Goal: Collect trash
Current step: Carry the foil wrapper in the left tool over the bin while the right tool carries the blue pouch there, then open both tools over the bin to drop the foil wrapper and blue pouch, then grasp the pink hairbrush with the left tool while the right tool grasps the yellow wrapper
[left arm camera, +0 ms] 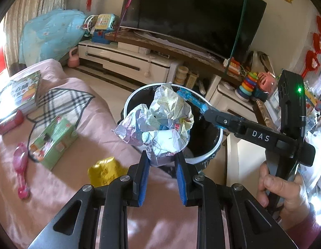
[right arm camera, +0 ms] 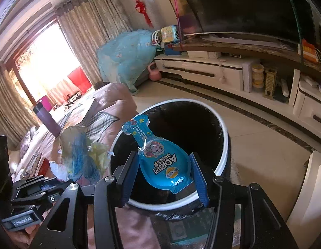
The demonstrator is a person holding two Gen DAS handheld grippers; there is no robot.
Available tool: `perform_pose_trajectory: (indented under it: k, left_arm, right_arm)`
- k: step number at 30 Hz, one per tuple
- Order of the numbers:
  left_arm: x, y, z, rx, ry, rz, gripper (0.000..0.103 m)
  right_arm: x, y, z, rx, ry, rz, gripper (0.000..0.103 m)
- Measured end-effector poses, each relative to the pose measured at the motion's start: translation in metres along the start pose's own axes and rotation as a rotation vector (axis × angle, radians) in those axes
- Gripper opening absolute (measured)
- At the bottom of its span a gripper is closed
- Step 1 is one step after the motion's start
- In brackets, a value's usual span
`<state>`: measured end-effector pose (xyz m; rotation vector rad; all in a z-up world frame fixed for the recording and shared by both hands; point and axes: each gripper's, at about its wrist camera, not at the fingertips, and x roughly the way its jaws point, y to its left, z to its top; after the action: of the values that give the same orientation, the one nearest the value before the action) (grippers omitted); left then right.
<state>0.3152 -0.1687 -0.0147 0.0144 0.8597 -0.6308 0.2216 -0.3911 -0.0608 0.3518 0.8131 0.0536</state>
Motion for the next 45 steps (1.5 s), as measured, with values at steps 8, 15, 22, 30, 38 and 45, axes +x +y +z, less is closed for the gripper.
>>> perform_pose_trajectory:
  k: [8,15,22,30,38,45]
  left_arm:
    - [0.033,-0.009,0.023,0.006,0.033,0.008,0.023]
    - [0.053,-0.014,0.035,0.007,0.051,0.019,0.025]
    - [0.052,-0.018,0.033,-0.003,0.044,0.050,0.051]
    - [0.020,-0.013,0.011,-0.005,-0.008,0.058,0.065]
    - [-0.030,0.017,-0.032,-0.080,-0.043,0.082,0.070]
    - [-0.071,0.050,-0.066,-0.163,-0.060,0.129,0.070]
  right_arm:
    - [0.011,-0.005,0.013,0.000,0.007,-0.017,0.051]
    - [0.023,-0.015,0.021,0.006,0.025,-0.026,0.052]
    - [0.025,-0.022,0.021,0.034,0.032,-0.019,0.069]
    - [0.005,-0.015,0.014,0.043,-0.010,-0.015,0.089]
    - [-0.012,0.021,-0.010,0.056,-0.016,0.042,0.098]
    - [-0.008,0.067,-0.033,0.017,0.013,0.108,0.098]
